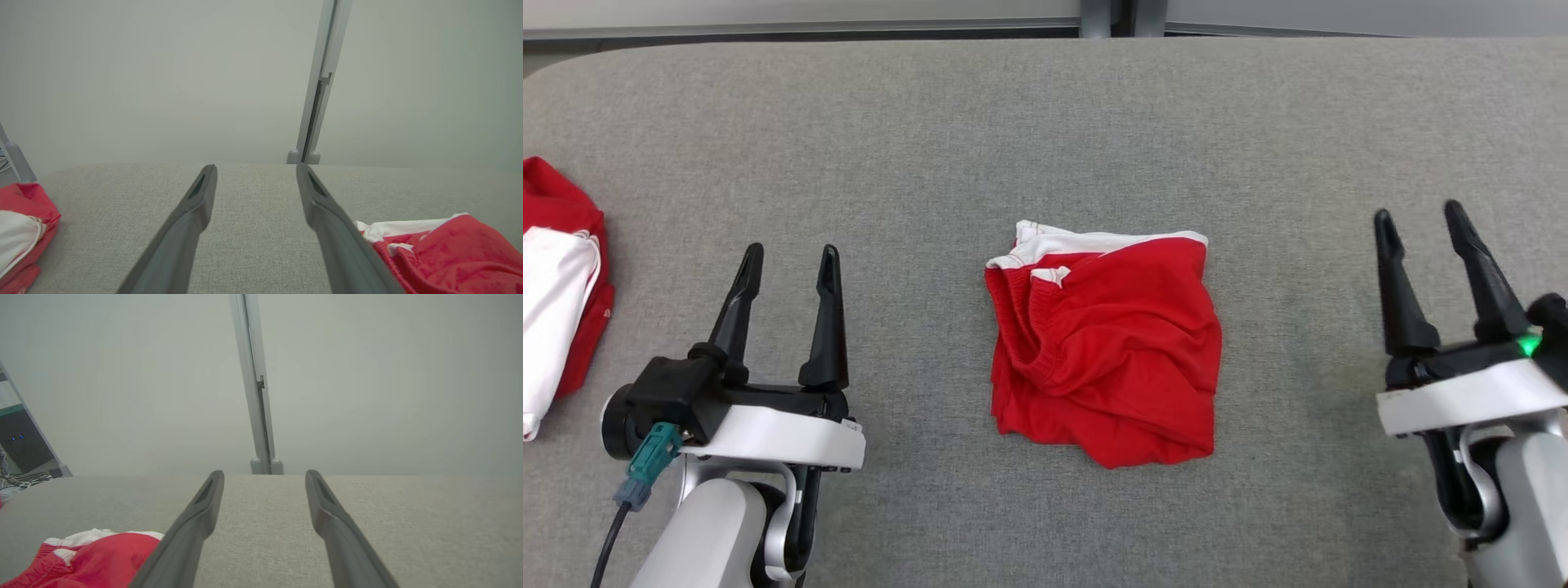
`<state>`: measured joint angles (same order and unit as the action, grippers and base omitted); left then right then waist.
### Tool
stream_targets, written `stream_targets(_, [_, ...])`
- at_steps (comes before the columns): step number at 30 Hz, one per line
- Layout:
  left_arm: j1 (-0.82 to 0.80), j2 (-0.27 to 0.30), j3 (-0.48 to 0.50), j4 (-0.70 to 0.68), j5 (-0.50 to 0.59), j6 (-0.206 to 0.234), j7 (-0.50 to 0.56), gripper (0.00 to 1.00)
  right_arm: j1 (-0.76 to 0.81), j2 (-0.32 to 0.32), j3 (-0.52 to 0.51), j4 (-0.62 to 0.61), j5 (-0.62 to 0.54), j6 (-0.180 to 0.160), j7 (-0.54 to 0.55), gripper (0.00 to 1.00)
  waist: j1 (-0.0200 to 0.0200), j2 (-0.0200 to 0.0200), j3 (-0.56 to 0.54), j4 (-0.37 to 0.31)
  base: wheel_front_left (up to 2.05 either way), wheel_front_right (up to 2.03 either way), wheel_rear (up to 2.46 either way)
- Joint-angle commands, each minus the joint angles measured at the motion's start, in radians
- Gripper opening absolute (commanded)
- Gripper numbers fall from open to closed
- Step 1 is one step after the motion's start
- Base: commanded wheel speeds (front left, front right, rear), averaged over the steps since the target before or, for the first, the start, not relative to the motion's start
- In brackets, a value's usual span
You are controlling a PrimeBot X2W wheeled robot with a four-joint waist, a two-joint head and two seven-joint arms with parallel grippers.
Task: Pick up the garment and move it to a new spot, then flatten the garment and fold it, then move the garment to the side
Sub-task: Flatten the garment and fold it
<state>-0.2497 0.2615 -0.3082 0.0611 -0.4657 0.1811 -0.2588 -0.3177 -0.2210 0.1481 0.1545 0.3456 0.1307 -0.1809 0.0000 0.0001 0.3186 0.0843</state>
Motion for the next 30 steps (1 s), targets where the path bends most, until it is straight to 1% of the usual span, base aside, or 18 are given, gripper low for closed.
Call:
stream_targets(1, [0.011,0.006,0.005,-0.005,0.001,0.007,-0.001,1.00,0.027,-0.003,-0.026,-0.011,-0.021,0.000,0.005,1.00,0.0000,-0.0001,-0.012,-0.015,0.00,0.00,0.00])
stream_targets(5, [0.030,0.021,0.016,-0.018,-0.003,0.016,0.001,1.00,0.110,0.010,-0.121,-0.058,-0.057,0.000,0.031,1.00,0.0000,-0.0001,-0.033,-0.039,0.00,0.00,0.00])
stream_targets(8, [0.055,0.030,0.024,-0.028,-0.009,0.024,0.004,1.00,0.159,0.023,-0.146,-0.101,-0.077,0.000,0.050,1.00,0.0000,-0.0001,-0.053,-0.055,0.00,0.00,0.00])
stream_targets(15, [0.131,0.039,0.029,-0.047,-0.016,0.034,0.003,1.00,0.250,0.053,-0.138,-0.194,-0.104,0.000,0.096,1.00,0.0000,-0.0001,-0.131,-0.082,0.00,0.00,0.00])
stream_targets(18, [0.172,0.047,0.033,-0.057,-0.022,0.037,0.002,1.00,0.286,0.056,-0.128,-0.221,-0.113,0.000,0.118,1.00,0.0000,-0.0001,-0.175,-0.088,0.00,0.00,0.00])
stream_targets(22, [0.235,0.063,0.040,-0.069,-0.036,0.036,0.002,1.00,0.341,0.059,-0.122,-0.246,-0.122,0.000,0.144,1.00,0.0000,-0.0001,-0.235,-0.092,0.00,0.00,0.00])
stream_targets(30, [0.342,0.088,0.037,-0.093,-0.038,0.066,0.032,1.00,0.433,0.064,-0.120,-0.272,-0.142,0.000,0.212,1.00,0.0000,-0.0001,-0.335,-0.091,0.00,0.00,0.00])
